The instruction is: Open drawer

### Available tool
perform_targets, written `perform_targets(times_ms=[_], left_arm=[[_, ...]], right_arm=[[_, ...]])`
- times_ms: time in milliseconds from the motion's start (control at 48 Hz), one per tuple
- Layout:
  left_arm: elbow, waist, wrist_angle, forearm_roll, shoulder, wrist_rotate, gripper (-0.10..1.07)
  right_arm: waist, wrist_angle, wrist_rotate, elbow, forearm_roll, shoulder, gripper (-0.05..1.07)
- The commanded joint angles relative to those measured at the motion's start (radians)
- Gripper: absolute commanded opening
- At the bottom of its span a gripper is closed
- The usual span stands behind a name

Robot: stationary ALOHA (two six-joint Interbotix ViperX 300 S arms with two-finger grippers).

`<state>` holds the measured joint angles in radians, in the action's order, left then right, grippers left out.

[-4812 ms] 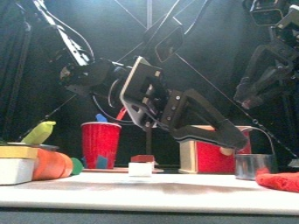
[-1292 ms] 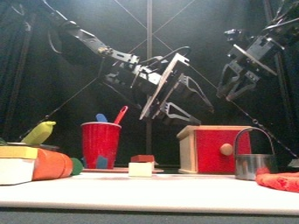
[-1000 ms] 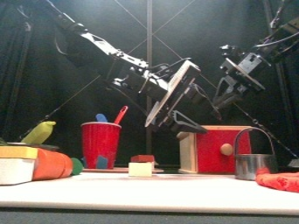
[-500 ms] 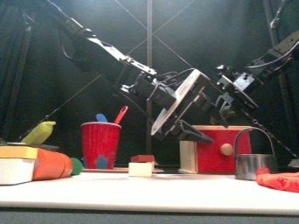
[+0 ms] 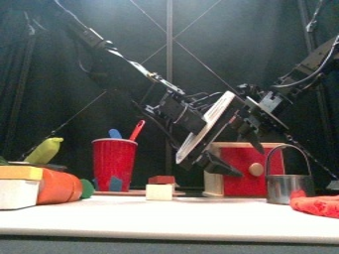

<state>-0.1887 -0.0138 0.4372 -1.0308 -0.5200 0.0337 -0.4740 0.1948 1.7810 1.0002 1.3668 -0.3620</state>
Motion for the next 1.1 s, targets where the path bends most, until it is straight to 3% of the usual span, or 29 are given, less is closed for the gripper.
perform_targets(times_ms=[0,250,667,1083], left_arm=[[0.041,0.015,0.002,-0.005,0.011,-0.002,0.91],[0.061,0.021,-0.002,-0.023,0.0,0.0,0.9],[0.103,0.021,-0.009,-0.189,-0.015,0.0,0.87],[0.11,0.029,-0.012,-0.233,-0.025,0.057,0.86]], right_arm=[[-0.005,-0.002,0.002,-0.032,0.006,0.017,0.13],[-0.005,-0.003,0.002,-0.031,0.008,0.046,0.13],[0.003,-0.012,0.002,-0.032,0.009,0.078,0.13],[0.015,-0.014,0.0,-0.032,0.008,0.106,0.13]])
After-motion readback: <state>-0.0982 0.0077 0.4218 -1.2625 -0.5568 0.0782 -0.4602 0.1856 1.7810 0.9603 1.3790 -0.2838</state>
